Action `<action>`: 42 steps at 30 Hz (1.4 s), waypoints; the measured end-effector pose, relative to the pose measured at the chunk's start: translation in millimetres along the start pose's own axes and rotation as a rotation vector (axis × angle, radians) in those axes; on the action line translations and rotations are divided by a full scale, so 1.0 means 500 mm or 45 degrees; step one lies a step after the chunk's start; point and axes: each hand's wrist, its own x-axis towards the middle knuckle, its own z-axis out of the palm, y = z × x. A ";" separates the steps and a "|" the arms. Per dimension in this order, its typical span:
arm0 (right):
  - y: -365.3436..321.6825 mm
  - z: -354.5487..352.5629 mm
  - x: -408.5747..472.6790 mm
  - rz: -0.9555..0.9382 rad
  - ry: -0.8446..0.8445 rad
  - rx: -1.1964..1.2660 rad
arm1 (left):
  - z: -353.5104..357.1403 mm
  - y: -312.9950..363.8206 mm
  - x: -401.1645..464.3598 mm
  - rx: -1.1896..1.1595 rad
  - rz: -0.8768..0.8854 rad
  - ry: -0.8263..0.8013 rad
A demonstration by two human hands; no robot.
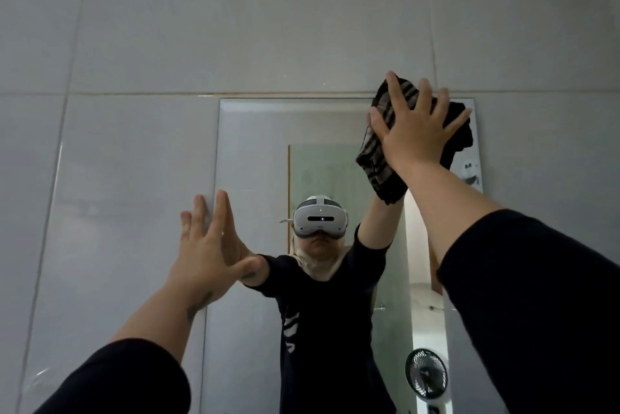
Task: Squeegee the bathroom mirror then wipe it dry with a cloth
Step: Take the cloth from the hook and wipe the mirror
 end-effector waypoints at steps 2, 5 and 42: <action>0.030 -0.002 0.011 0.027 0.005 -0.001 | 0.001 0.000 -0.002 -0.001 0.007 0.016; 0.074 -0.005 0.024 0.074 0.013 0.016 | 0.000 0.006 -0.004 0.000 0.010 0.035; -0.360 0.048 -0.219 -0.582 -0.017 0.048 | 0.008 -0.008 -0.062 -0.117 0.036 0.166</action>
